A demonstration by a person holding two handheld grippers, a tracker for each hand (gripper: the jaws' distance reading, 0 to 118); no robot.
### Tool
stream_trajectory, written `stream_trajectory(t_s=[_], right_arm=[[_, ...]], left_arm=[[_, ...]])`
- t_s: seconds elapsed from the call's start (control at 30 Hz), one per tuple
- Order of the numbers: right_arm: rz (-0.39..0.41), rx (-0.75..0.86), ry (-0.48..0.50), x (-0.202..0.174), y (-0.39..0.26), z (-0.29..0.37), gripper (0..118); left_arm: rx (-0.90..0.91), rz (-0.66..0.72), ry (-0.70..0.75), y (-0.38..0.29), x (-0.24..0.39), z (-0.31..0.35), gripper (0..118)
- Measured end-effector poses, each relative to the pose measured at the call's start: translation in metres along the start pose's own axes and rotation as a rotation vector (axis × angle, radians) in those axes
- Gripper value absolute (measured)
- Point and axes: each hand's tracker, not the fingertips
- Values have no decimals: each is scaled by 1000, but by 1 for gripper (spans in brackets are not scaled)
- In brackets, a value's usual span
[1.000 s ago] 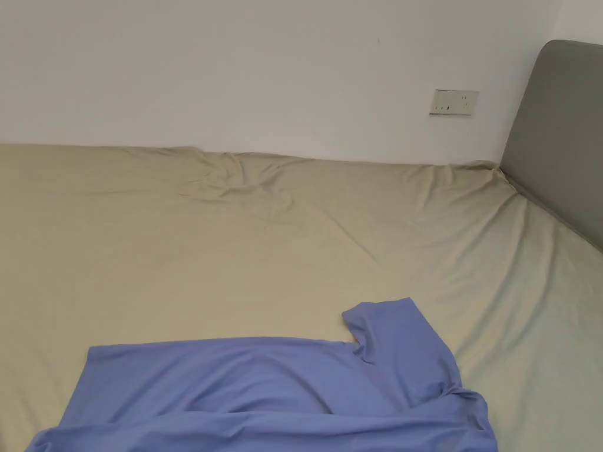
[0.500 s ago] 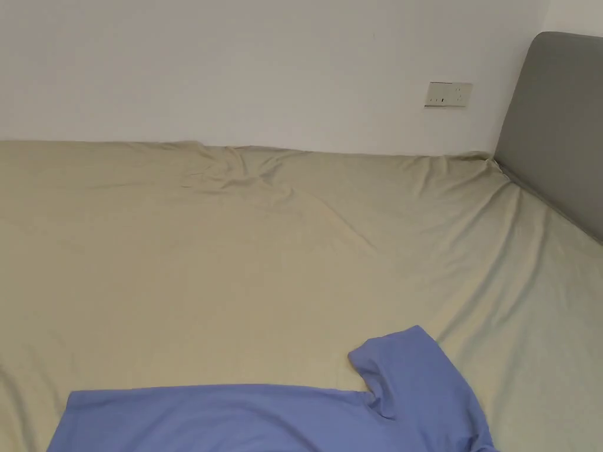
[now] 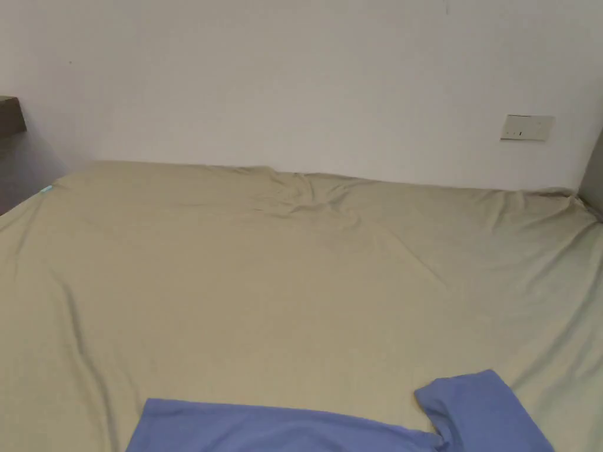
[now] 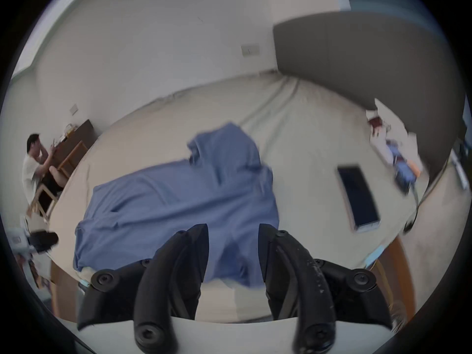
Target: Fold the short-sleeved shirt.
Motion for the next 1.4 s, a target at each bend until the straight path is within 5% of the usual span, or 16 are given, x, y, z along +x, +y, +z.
stream_trajectory(t_s=[0.13, 0.27, 0.6, 0.63, 0.73, 0.77, 1.03, 1.1, 1.13, 1.3, 1.4], right_arm=[[146, 86, -67, -26, 20, 0, 2], [112, 38, 53, -36, 25, -17, 2], [127, -79, 54, -47, 28, -58, 2], [130, -84, 57, -47, 29, -61, 2], [127, -107, 64, -49, 33, -67, 2], [127, -113, 67, -48, 34, -70, 2], [149, -137, 47, -56, 42, -85, 2], [156, -139, 58, -59, 42, -86, 2], [155, -142, 67, -59, 42, -86, 2], [145, -164, 88, -58, 39, -95, 2], [147, -138, 80, -45, 52, -97, 2]], left_arm=[[53, -83, 33, 18, 22, -8, 0], [59, -56, -40, 47, 25, -28, 0], [82, -40, -44, 133, 17, -144, 1], [62, -9, -52, 143, 14, -159, 13], [-28, 6, -64, 156, 11, -200, 93], [-40, -4, -55, 154, 12, -213, 100], [-234, -210, 80, 121, 19, -279, 86], [-145, -284, 91, 109, 27, -271, 86], [-146, -290, 86, 109, 29, -268, 79], [-160, -353, 30, 100, 34, -252, 2], [-167, -285, -28, 104, 36, -237, 3]])
